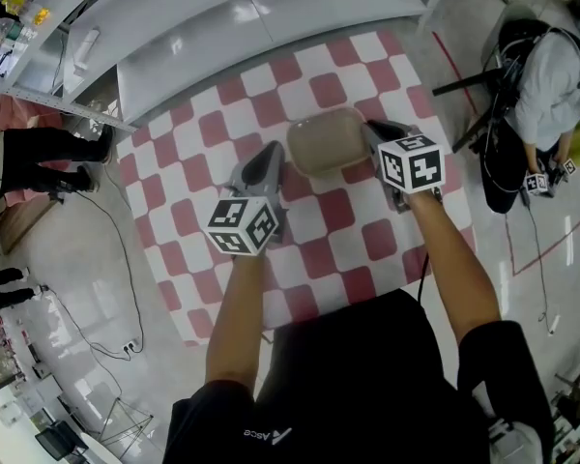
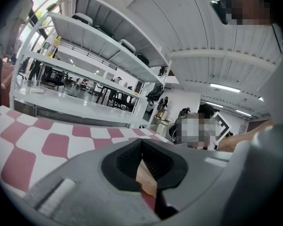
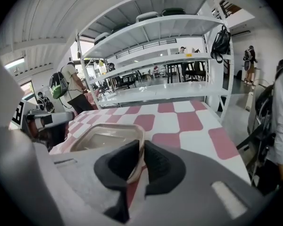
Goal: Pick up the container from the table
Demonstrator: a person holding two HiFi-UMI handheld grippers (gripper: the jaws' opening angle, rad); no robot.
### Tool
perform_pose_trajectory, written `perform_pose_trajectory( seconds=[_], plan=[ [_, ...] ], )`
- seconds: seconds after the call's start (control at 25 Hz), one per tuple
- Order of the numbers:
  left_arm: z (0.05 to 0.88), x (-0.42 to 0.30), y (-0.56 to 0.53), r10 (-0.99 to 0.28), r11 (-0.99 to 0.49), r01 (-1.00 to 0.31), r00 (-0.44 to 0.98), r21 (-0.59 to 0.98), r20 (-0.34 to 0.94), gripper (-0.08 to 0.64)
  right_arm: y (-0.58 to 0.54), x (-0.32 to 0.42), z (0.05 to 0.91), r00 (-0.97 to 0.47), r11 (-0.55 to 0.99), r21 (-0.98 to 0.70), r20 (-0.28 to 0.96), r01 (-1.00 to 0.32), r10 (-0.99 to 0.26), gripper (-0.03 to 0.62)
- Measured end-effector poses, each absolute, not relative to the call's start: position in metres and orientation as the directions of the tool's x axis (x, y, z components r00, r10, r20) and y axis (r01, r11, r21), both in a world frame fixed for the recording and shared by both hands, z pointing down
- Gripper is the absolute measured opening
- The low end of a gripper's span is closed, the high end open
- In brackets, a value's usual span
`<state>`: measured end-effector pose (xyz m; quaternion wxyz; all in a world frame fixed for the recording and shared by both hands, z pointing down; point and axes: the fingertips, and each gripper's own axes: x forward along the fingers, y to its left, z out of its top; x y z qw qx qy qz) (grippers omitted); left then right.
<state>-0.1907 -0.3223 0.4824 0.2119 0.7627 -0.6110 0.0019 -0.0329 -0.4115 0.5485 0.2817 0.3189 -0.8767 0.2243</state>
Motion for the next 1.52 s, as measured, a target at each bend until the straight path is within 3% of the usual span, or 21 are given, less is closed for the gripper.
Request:
perform_pose_trajectory(
  seconds=[0.28, 0.36, 0.64, 1.08, 1.52],
  plan=[
    [0.490, -0.194, -0.320, -0.922, -0.154, -0.878, 0.292, 0.453, 0.252, 0.022, -0.415, -0.028, 0.549, -0.630, 0.643, -0.254, 0.624, -0.723, -0.462, 0.025],
    [0.493, -0.191, -0.320, -0.910, -0.168, -0.846, 0.331, 0.506, 0.251, 0.154, -0.416, -0.027, 0.550, -0.631, 0.629, -0.270, 0.621, -0.729, -0.465, 0.025],
    [0.521, -0.169, -0.319, -0.829, -0.158, -0.727, 0.466, 0.669, 0.310, 0.289, -0.419, -0.023, 0.551, -0.641, 0.593, -0.323, 0.614, -0.737, -0.461, 0.023],
    [0.540, -0.134, -0.324, -0.722, -0.119, -0.503, 0.636, 0.856, 0.273, 0.308, -0.421, -0.021, 0.553, -0.652, 0.573, -0.359, 0.601, -0.736, -0.462, 0.023],
    [0.548, -0.133, -0.329, -0.723, -0.032, -0.461, 0.623, 0.887, 0.298, 0.269, -0.418, -0.022, 0.550, -0.649, 0.615, -0.306, 0.600, -0.727, -0.468, 0.025]
  ],
)
